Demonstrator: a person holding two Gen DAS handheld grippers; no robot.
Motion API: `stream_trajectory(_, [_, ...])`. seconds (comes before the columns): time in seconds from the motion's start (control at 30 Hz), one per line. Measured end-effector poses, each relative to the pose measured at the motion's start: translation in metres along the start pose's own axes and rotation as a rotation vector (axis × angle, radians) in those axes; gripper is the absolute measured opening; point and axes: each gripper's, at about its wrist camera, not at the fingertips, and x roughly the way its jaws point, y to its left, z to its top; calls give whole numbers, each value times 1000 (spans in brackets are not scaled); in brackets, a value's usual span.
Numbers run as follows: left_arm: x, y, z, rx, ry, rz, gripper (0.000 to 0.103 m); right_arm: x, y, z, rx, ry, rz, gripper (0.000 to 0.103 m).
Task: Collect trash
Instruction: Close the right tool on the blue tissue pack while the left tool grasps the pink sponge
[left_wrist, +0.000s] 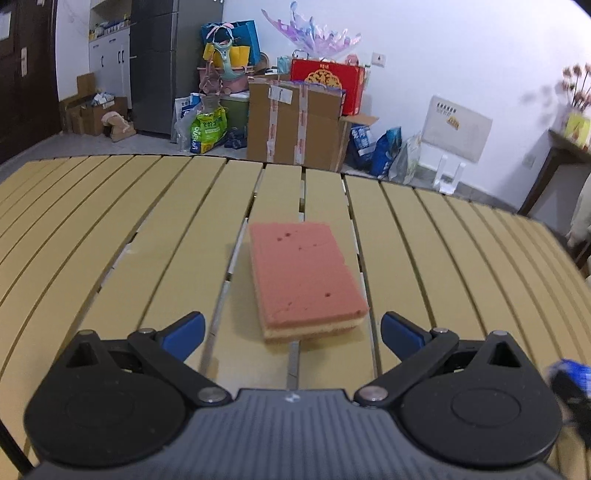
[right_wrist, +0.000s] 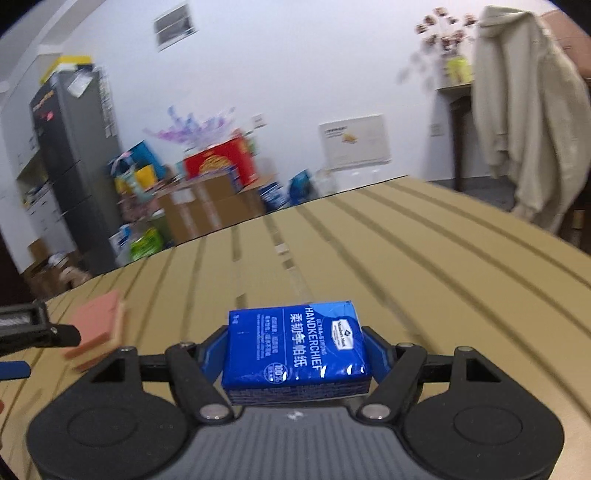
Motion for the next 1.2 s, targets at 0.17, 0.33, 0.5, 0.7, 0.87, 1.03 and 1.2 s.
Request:
stream_trajectory(0.17, [26, -13, 4, -23, 19, 55, 103, 2, -43, 10, 26, -42, -59, 73])
stream_trajectory(0.33, [43, -20, 8, -22, 31, 84, 103, 7, -62, 17, 31, -60, -82, 73])
stream_trajectory(0.5, [43, -20, 3, 13, 5, 91, 72, 10, -53, 16, 2, -50, -39, 73])
stream_trajectory(0.7, [25, -14, 4, 54, -52, 21, 70, 13, -28, 15, -61, -30, 33, 73])
stream_trajectory(0.87, [-4, -4, -2, 83, -98, 19, 70, 11, -19, 15, -80, -29, 64, 73])
stream_trajectory(1.03, [-34, 8, -12, 89, -115, 5, 70, 4, -13, 11, -77, -34, 100, 73])
stream_trajectory(1.2, [-63, 20, -24, 90, -133, -7, 70, -7, 2, 3, -100, -14, 131, 73])
